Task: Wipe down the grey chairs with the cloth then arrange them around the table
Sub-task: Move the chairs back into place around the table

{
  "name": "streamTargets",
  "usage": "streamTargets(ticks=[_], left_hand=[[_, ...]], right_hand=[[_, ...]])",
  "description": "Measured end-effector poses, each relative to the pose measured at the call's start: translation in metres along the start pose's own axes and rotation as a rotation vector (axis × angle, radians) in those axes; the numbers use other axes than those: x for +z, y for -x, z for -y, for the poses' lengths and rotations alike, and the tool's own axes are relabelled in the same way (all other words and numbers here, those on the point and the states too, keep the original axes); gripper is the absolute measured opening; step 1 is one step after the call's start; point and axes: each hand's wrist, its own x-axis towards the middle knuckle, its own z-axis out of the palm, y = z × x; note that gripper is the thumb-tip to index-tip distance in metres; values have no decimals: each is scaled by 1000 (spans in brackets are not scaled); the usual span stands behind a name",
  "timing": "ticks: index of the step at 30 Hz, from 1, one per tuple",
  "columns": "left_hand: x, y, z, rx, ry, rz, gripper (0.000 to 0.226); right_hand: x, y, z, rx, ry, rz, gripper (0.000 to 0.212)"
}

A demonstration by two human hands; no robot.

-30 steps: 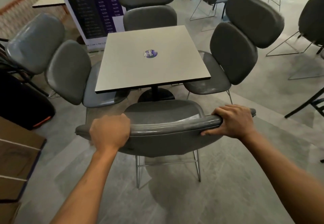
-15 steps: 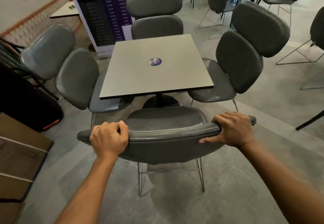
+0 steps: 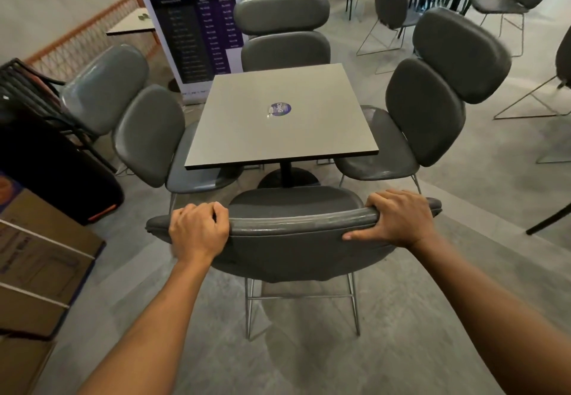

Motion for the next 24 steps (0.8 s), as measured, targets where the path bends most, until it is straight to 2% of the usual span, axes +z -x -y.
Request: streamTargets(ticks=[9, 15, 24], left_hand=[[-6, -5, -10, 33, -164, 79, 56], [-11, 0, -12, 23, -169, 110, 60], [-12, 2, -15, 0, -175, 127, 63]], right_hand=[[-6, -8, -2, 43, 25, 140, 88], [-20, -6, 5, 75, 2, 264, 84], [-22, -10, 1, 47, 10, 262, 83]])
